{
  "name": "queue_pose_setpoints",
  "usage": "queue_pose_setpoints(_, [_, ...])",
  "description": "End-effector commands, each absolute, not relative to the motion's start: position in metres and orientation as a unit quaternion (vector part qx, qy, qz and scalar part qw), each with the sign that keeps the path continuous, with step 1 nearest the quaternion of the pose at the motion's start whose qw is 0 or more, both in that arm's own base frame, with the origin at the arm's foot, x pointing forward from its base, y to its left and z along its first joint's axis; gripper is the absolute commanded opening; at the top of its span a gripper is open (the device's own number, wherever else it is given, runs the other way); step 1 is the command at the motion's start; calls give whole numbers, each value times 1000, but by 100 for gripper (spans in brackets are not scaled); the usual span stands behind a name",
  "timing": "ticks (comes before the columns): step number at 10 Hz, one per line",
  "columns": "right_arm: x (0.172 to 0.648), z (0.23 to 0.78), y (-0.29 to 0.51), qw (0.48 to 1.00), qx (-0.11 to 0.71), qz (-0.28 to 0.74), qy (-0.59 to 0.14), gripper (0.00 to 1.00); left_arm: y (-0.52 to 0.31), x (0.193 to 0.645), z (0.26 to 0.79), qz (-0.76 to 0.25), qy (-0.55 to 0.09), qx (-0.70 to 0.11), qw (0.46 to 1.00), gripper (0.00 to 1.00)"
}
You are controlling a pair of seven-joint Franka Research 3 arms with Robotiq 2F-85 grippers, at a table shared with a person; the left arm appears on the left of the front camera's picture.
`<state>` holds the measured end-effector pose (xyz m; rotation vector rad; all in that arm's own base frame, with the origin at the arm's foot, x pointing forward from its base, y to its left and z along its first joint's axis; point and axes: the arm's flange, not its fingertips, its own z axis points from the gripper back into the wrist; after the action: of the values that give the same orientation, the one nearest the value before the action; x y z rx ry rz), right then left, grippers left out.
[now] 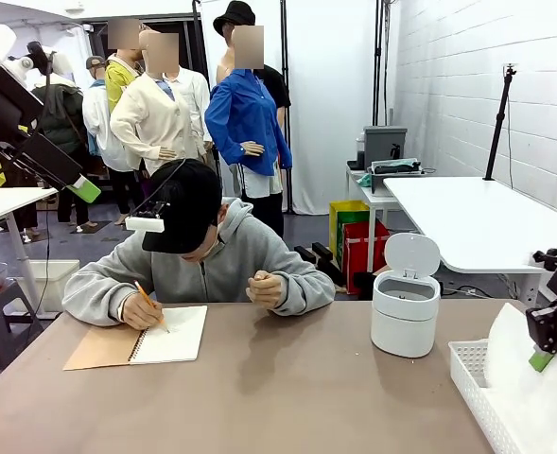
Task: Sort the paper based on its condition.
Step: If a person hands you a paper, place it in the Organizing basket , and if it's crumpled, put it in the Trash can.
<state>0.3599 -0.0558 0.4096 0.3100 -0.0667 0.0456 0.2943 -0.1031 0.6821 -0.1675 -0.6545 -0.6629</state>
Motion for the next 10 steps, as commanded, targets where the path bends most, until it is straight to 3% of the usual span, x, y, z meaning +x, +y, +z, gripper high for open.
queue_pose_setpoints(1, [346, 381, -39, 982, 176, 44, -50, 0, -103, 294, 682, -319, -315, -80, 890, 100])
queue_pose_setpoints(6, [338, 360, -31, 979, 198, 36, -37, 0, -103, 294, 682, -319, -315, -80, 890, 100])
queue_pose_setpoints(10, [301, 374, -25, 977, 208, 34, -35, 0, -103, 294, 682, -319, -315, -80, 890, 100])
